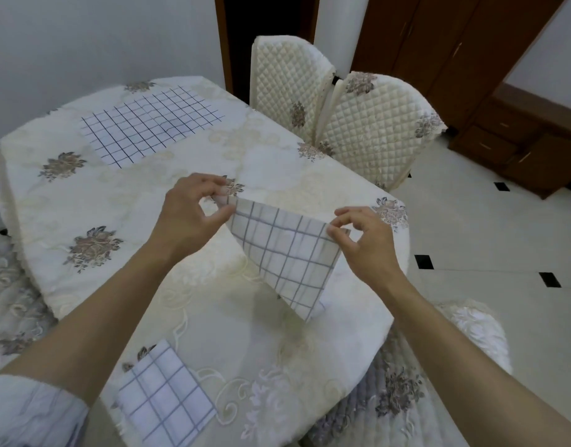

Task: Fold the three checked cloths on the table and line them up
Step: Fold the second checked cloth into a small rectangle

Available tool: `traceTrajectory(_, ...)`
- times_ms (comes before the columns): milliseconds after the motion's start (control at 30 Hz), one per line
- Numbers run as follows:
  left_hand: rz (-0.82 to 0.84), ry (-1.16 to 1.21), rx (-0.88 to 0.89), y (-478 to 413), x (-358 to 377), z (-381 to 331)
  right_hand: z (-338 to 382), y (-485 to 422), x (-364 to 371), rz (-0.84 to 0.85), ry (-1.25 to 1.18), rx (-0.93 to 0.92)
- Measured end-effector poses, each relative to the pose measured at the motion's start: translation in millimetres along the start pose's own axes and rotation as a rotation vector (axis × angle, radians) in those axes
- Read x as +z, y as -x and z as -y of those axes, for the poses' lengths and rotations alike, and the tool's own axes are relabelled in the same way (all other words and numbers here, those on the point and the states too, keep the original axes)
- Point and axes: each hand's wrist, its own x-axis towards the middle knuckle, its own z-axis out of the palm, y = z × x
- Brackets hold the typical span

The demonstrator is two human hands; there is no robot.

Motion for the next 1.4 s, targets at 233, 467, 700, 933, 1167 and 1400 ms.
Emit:
traceTrajectory(233, -0.178, 0.001, 0.090, -57.9, -35.8, -33.7, 48.4, -59.7, -23.8, -0.160, -0.005, -0.180)
traceTrajectory(467, -0.245, 0.098, 0.147, -52.3, -55.9, -50.7, 75.5, -61.4, -42.0, -0.259, -0.002, -0.366)
traceTrajectory(700, -0.136, 0.117, 0.071, 4.8, -41.9, -38.1, 41.6, -21.1, -30.7, -0.151, 0.047, -0.392)
traceTrajectory(933, 0.025, 0.132, -0.024, 85.2, -13.4, -13.6, -7.0, 37.5, -14.0, 0.080, 0.057, -0.316)
traceTrajectory(1167, 0.167, 0.156, -0.169, 152.3, 13.5, 17.4, -44.4, 88.0, 4.8, 0.275, 0.062, -0.241)
traceTrajectory(1400, 0.257, 0.207, -0.345, 193.0, 38.7, 44.1, -86.7, 118.0, 25.5, 0.447, 0.194, -0.196)
